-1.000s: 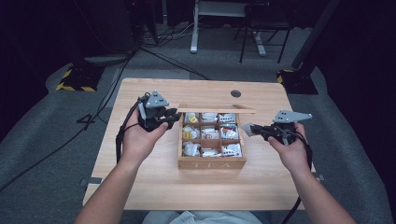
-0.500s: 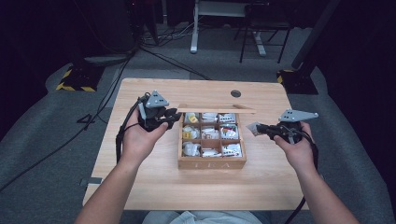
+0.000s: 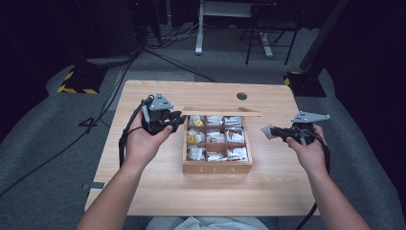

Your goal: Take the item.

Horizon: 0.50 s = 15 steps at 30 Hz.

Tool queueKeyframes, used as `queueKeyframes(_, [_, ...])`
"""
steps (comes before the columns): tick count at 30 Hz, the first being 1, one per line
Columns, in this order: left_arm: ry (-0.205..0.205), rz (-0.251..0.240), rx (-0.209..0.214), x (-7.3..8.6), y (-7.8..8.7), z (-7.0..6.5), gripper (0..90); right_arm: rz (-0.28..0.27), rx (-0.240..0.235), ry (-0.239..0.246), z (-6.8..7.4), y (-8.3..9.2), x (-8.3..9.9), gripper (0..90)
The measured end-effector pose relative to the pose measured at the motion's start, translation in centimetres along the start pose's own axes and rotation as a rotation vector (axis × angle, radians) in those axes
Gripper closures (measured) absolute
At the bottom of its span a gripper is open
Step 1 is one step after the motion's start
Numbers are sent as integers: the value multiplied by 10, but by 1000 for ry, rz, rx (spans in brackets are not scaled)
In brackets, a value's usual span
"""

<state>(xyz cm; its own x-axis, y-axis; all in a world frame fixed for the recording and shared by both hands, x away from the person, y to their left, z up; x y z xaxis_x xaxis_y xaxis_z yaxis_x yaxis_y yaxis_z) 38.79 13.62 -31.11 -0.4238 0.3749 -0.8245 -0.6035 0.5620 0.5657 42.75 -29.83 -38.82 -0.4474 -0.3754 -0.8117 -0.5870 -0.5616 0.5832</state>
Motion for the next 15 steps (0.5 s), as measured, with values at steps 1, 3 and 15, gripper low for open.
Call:
queueKeyframes(1, [0,0,0,0,0,0,737,1,2,-5,-2,-1,1,900])
queueKeyframes(3, [0,0,0,0,0,0,737,6,5,-17,-4,-1,2,900])
queueKeyframes(15, [-1,2,0,0,0,0,737,43,25,-49,-28,-14,21,900])
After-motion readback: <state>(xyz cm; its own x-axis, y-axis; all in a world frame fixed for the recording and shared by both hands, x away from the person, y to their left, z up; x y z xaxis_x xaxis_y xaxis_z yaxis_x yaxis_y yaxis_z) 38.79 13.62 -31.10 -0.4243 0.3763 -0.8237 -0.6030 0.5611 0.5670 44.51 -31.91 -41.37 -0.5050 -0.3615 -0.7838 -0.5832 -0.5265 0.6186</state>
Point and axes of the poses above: each handheld gripper's, and its own axes: y roughly backward along the jaws, x roughly out of its underside, z roughly to its left, the point moved 1 cm from there along -y, roughly forward along the jaws
